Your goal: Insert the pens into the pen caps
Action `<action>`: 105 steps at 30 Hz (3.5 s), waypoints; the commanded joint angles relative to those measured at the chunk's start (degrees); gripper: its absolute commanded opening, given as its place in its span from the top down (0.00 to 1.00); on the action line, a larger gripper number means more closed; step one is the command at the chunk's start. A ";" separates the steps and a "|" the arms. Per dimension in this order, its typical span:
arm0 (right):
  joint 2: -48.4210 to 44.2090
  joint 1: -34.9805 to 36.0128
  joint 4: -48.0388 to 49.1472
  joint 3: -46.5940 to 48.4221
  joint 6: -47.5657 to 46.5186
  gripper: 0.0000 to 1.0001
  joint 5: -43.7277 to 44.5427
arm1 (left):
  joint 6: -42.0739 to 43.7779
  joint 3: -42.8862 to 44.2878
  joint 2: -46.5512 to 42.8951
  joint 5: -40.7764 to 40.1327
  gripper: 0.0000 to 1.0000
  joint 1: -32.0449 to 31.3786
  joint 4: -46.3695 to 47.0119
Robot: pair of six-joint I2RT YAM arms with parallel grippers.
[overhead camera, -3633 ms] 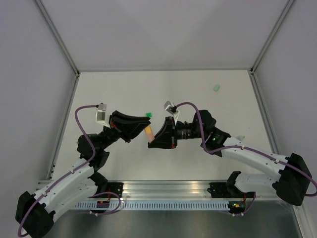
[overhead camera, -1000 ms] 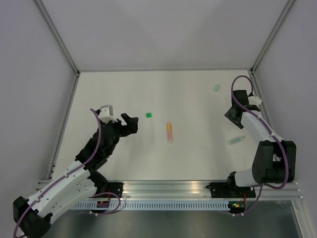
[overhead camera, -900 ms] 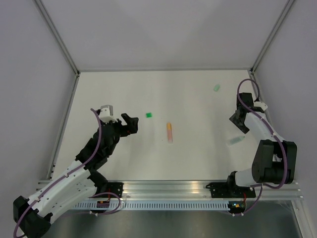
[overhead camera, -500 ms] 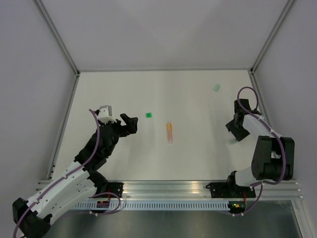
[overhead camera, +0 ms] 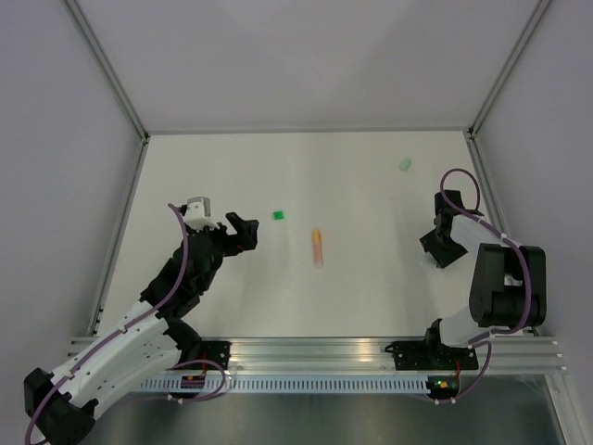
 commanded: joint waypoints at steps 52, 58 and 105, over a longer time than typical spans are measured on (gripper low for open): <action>-32.05 55.71 41.79 -13.26 2.76 1.00 5.31 | 6.52 4.39 23.29 52.17 0.21 -2.59 21.85; -28.01 63.80 43.45 -10.27 4.34 1.00 11.48 | 6.35 4.12 23.11 51.65 0.28 -2.85 22.29; -33.36 73.04 68.57 -15.36 -16.65 0.50 11.41 | -5.95 -1.50 17.13 70.80 0.98 -2.94 41.70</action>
